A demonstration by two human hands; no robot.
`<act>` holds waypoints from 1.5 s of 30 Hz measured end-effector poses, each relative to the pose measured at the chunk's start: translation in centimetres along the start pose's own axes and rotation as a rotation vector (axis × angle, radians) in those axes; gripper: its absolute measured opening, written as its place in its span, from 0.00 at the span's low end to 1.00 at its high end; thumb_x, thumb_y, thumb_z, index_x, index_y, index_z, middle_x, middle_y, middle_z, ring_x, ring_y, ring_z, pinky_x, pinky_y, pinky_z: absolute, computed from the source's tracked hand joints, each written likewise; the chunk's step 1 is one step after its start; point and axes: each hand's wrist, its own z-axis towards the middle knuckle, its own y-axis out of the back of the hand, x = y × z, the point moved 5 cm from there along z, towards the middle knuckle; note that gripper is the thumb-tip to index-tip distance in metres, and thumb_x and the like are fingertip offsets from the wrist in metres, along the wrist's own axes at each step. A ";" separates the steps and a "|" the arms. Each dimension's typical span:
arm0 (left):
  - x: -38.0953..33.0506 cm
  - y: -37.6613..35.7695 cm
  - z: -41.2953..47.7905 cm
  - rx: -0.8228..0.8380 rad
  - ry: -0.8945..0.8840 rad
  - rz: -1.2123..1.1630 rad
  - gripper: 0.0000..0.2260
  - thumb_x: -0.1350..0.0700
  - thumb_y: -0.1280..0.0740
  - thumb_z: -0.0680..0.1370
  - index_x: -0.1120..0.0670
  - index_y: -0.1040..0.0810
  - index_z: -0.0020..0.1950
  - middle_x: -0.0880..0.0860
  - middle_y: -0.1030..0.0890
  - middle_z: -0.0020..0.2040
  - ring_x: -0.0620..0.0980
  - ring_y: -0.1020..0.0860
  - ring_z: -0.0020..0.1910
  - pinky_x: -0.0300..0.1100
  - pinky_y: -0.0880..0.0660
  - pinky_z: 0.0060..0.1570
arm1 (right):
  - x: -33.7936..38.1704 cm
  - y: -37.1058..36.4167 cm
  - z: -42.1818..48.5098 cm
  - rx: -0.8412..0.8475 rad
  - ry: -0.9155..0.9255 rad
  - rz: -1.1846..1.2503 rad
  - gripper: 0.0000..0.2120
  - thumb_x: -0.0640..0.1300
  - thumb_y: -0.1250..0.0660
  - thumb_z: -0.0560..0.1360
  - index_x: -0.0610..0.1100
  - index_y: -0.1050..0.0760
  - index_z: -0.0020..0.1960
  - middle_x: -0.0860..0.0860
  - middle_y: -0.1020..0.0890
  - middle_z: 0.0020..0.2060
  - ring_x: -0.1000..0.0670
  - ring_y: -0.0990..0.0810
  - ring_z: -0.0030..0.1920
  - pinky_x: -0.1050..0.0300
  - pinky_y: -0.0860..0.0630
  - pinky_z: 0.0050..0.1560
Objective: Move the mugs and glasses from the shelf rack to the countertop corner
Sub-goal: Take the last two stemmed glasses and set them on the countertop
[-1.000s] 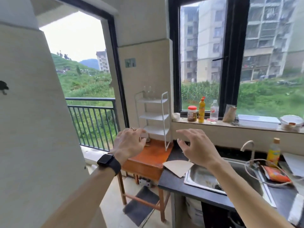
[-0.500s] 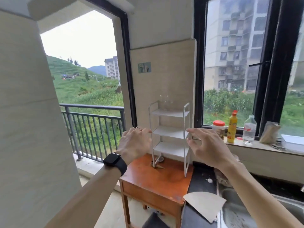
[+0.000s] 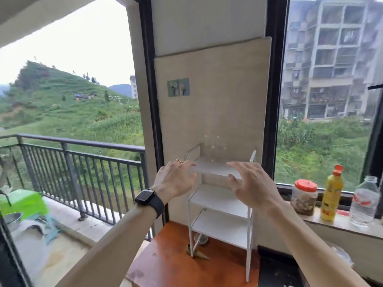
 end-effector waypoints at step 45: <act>0.7 -11.9 31.9 0.327 -0.196 -1.186 0.26 0.57 0.24 0.74 0.54 0.33 0.68 0.53 0.18 0.55 0.48 0.18 0.37 0.41 0.24 0.37 | -11.9 -9.8 21.4 -0.296 -0.644 0.619 0.24 0.57 0.20 0.61 0.54 0.21 0.54 0.56 0.14 0.45 0.57 0.15 0.43 0.56 0.20 0.44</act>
